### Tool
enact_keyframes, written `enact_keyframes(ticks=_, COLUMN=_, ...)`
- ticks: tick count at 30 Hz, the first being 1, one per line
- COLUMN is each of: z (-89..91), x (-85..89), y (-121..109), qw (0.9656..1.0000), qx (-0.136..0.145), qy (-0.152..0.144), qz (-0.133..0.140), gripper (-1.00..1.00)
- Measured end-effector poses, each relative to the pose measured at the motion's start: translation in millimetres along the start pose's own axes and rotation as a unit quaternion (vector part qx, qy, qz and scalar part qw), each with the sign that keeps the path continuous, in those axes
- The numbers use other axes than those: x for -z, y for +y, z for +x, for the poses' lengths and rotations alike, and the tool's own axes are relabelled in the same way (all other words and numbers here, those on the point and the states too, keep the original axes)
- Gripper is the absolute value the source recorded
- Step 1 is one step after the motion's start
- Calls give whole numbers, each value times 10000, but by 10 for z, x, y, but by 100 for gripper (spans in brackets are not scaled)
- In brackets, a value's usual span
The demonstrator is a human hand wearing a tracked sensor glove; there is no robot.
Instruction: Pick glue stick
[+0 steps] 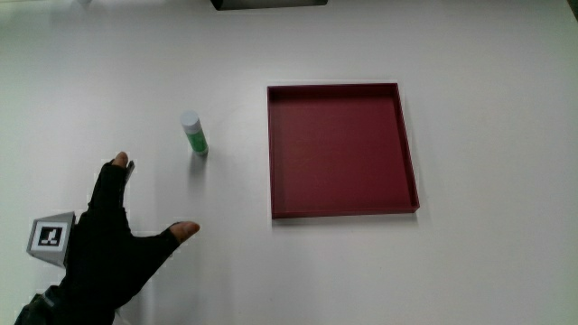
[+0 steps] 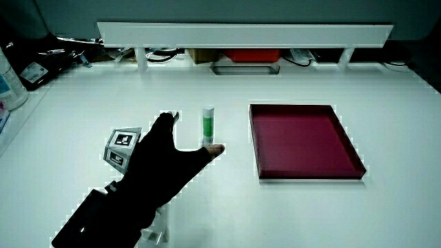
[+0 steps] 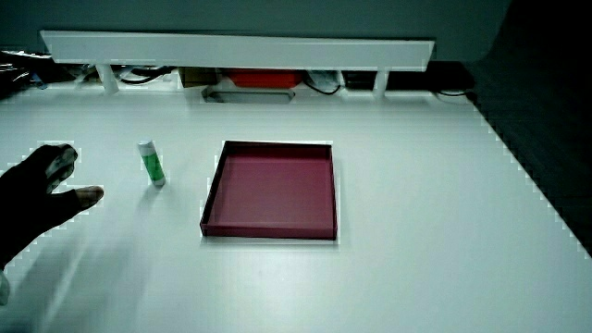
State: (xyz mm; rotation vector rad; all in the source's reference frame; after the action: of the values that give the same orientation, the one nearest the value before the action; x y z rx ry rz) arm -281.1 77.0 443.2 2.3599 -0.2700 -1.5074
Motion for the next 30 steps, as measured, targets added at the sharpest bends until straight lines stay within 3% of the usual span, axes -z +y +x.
enact_keyframes(ticks=4, z=-75, x=0, y=108, qw=9999, qx=-126, qy=88, qz=4, gripper=0)
enact_keyframes(ticks=6, z=-90, x=7, y=165, qw=9996, qx=-294, qy=-44, qz=9, gripper=0)
enact_keyframes(ticks=7, z=-100, x=12, y=201, qw=9997, qx=-192, qy=-157, qz=2, gripper=0)
enact_keyframes(ticks=8, z=-127, x=11, y=233, qw=9995, qx=-286, qy=-92, qz=47, gripper=0)
enact_keyframes(ticks=10, z=-119, x=33, y=294, qw=9991, qx=-278, qy=-317, qz=37, gripper=0)
enact_keyframes(ticks=13, z=-174, x=47, y=405, qw=9988, qx=-428, qy=-214, qz=48, gripper=0)
enact_keyframes(ticks=21, z=-235, x=125, y=725, qw=9979, qx=-522, qy=-369, qz=72, gripper=0)
enact_keyframes(ticks=23, z=-210, x=164, y=788, qw=9978, qx=-400, qy=-536, qz=46, gripper=0)
enact_keyframes(ticks=30, z=-243, x=296, y=1000, qw=9974, qx=-579, qy=-433, qz=43, gripper=0)
